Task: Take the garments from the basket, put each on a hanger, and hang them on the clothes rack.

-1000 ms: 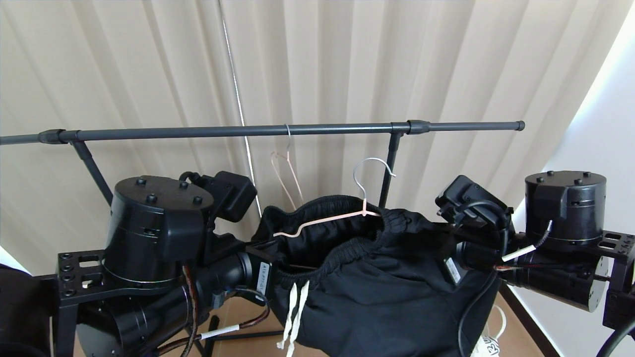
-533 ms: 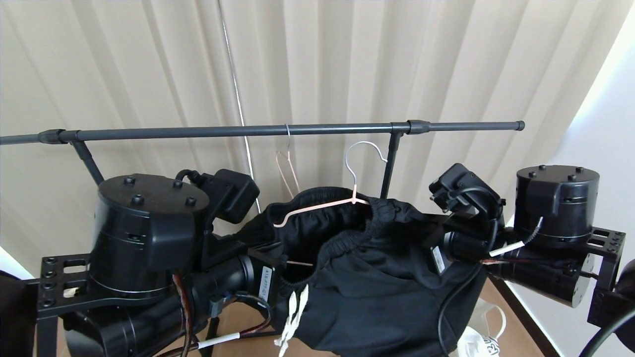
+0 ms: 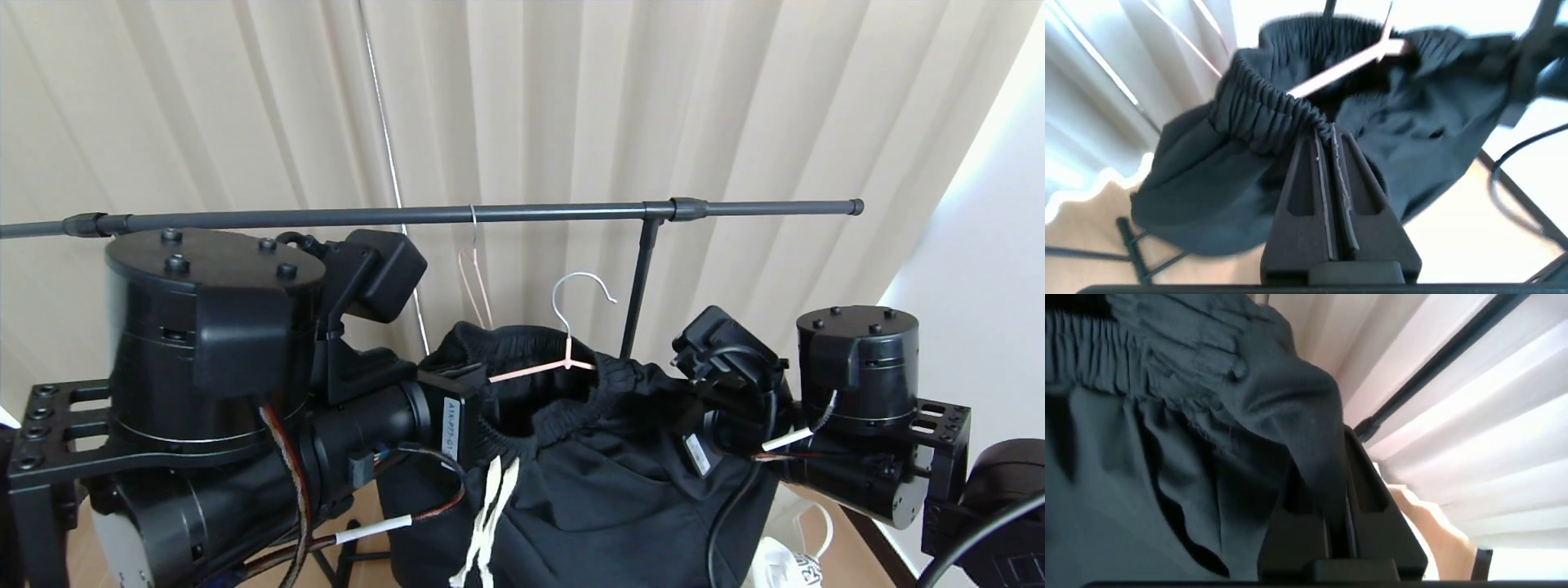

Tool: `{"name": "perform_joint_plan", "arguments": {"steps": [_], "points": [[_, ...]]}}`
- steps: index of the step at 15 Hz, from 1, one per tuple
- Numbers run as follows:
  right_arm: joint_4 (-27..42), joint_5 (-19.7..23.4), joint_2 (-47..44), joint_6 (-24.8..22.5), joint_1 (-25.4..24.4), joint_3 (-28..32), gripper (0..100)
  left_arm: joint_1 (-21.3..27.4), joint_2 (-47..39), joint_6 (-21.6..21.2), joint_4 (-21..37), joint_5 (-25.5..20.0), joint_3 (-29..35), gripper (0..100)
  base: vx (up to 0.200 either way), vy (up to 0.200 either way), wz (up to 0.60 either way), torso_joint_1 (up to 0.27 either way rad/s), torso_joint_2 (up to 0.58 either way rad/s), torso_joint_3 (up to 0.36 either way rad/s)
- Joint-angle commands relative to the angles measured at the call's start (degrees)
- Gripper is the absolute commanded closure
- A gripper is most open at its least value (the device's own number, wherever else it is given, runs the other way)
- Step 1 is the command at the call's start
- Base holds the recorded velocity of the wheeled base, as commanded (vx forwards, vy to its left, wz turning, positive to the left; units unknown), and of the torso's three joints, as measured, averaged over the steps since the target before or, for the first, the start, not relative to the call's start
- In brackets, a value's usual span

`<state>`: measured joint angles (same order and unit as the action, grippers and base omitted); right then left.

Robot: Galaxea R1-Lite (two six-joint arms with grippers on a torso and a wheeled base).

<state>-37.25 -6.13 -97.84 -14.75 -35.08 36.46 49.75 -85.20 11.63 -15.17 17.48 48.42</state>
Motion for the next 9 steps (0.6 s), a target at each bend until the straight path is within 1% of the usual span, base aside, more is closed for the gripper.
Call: {"name": "perform_joint_plan", "arguments": {"steps": [1, 2, 5, 6, 8, 9], "points": [[0.0, 0.1, -0.2, -2.7, -0.1, -1.8, 100, -0.2, 0.6, 0.0, 0.0, 0.0, 0.4, 100, 0.0, 0.0, 0.0, 0.0, 0.0, 0.0], [0.0, 0.1, -0.2, -4.3, -0.1, -2.3, 100, -0.2, 0.6, 0.0, 0.0, 0.0, 0.4, 100, 0.0, 0.0, 0.0, 0.0, 0.0, 0.0], [0.0, 0.0, -0.3, -7.2, 0.3, -3.5, 100, -0.2, 1.6, 0.0, 0.0, -0.1, 0.4, 100, 0.0, 0.0, 0.0, 0.0, 0.0, 0.0], [-0.2, 0.0, -0.4, -7.3, 0.3, -3.1, 100, -0.2, 1.7, 0.0, 0.0, -0.1, 0.1, 100, 0.0, 0.0, 0.0, 0.0, 0.0, 0.0], [-4.0, 0.0, -1.4, -6.0, 0.3, -1.9, 100, 0.2, 1.9, 0.0, 0.0, -0.3, -1.5, 100, 0.0, 0.0, 0.0, 0.0, 0.0, 0.0], [-7.4, -0.9, -2.1, -3.1, 0.3, -1.7, 100, 0.3, 1.9, 0.0, 0.0, -2.1, -2.5, 100, 0.0, 0.0, 0.0, 0.0, 0.0, 0.0]]}}
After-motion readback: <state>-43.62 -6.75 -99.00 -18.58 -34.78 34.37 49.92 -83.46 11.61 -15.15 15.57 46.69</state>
